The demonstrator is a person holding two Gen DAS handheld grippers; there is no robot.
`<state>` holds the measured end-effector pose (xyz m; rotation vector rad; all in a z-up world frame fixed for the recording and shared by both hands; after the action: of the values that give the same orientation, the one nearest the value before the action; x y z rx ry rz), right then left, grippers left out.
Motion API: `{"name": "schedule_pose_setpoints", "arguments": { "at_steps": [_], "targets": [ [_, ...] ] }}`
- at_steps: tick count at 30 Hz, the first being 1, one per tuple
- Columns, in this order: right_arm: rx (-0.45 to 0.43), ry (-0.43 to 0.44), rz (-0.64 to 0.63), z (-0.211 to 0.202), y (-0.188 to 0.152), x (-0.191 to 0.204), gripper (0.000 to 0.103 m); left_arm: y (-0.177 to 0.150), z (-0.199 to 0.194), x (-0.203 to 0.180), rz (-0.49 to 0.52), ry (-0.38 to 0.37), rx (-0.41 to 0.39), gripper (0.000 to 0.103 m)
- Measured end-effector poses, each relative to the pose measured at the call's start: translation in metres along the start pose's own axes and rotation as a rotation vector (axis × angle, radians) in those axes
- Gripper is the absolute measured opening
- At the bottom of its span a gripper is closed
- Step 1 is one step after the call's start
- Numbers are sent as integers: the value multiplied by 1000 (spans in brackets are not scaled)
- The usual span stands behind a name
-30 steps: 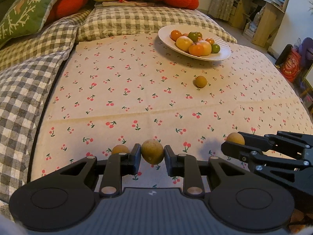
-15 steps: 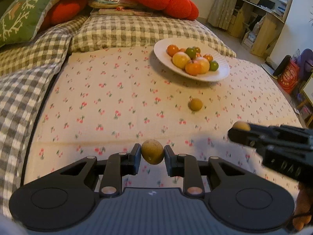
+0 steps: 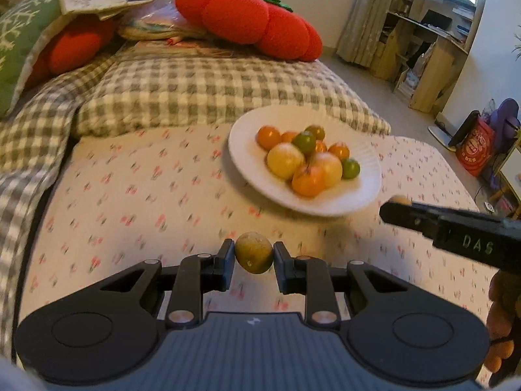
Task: Organize fruits
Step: 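Carry both held brownish tomatoes toward the white plate, then lower both tomatoes onto the white plate and open both tools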
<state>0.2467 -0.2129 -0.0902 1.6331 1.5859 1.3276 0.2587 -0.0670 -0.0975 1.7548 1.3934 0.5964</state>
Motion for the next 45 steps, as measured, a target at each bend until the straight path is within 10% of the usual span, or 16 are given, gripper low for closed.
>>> {"name": "schedule_pose_setpoints", "arguments": {
  "at_steps": [19, 45],
  "targets": [
    [19, 8, -35, 48, 5, -23, 24, 36, 89, -11, -35, -56, -13, 22],
    [3, -7, -10, 51, 11, -23, 26, 36, 82, -8, -33, -52, -23, 37]
  ]
}}
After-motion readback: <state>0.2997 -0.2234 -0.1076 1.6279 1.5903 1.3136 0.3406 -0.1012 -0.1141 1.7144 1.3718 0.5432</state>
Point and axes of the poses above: each gripper's, at about its wrist camera, not at the fingertips, and z roughly the way its jaws point, x to its left, y to its top, the point moved 8 cm from there along z, roughly the way its jaws point, and after that the axes turned 11 degrees about -x, right-handed, at the moved point
